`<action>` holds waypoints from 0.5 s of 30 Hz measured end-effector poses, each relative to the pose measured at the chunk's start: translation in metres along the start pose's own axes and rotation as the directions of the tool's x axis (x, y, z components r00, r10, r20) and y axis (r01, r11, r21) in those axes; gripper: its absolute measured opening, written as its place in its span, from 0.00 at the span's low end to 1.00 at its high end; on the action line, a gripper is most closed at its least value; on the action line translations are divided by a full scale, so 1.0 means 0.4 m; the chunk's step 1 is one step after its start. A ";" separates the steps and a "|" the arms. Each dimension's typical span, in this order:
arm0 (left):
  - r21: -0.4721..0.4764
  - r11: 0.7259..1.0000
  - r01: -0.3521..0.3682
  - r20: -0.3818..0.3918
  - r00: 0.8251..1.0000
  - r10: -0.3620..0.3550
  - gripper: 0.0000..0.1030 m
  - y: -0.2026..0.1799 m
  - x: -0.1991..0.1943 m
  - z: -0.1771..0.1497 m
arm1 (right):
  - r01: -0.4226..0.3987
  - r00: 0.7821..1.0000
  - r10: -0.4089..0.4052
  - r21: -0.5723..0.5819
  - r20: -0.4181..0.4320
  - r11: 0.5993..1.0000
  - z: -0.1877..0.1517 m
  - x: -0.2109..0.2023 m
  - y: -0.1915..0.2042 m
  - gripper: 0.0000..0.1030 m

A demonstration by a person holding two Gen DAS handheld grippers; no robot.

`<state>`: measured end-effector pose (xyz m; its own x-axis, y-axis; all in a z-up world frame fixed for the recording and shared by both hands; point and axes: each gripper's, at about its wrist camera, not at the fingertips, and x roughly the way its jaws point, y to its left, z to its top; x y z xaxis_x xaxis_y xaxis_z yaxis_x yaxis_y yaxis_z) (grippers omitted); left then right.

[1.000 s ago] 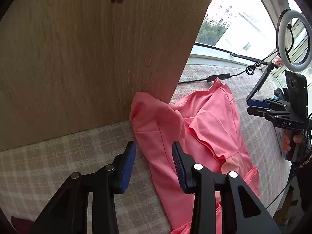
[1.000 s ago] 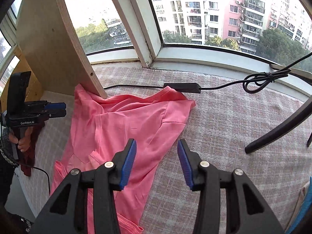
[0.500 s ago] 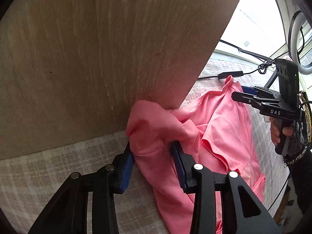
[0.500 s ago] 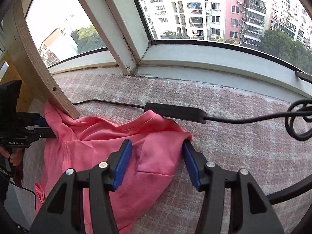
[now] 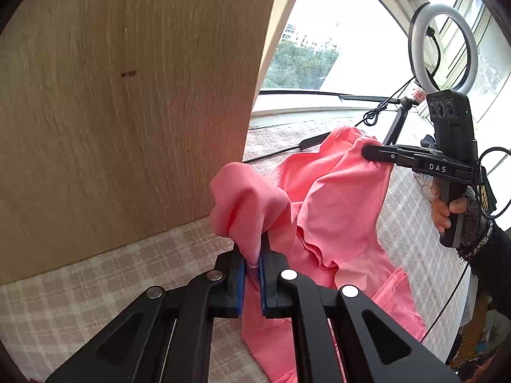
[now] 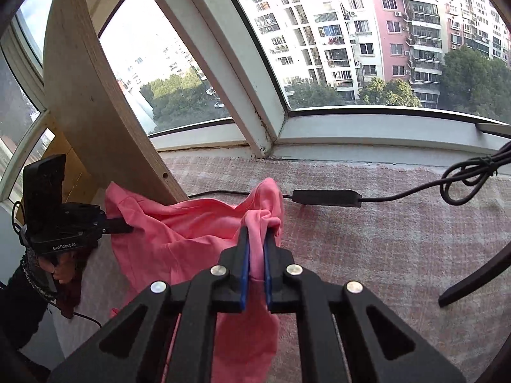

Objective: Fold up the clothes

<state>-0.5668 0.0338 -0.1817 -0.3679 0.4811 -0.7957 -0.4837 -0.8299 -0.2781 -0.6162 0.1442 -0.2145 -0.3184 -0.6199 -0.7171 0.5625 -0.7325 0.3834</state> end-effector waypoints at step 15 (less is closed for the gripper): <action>0.111 0.994 0.003 -0.152 0.988 0.014 0.20 -0.209 -0.157 -0.480 | 0.146 0.989 -0.145 -0.106 0.021 0.984 -0.550 -0.352 0.087 0.42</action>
<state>-0.3507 0.0186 -0.2118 -0.2497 0.4213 -0.8718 -0.5703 -0.7916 -0.2192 -0.3839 0.2677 -0.2280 -0.4125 -0.5132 -0.7526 0.5878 -0.7811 0.2105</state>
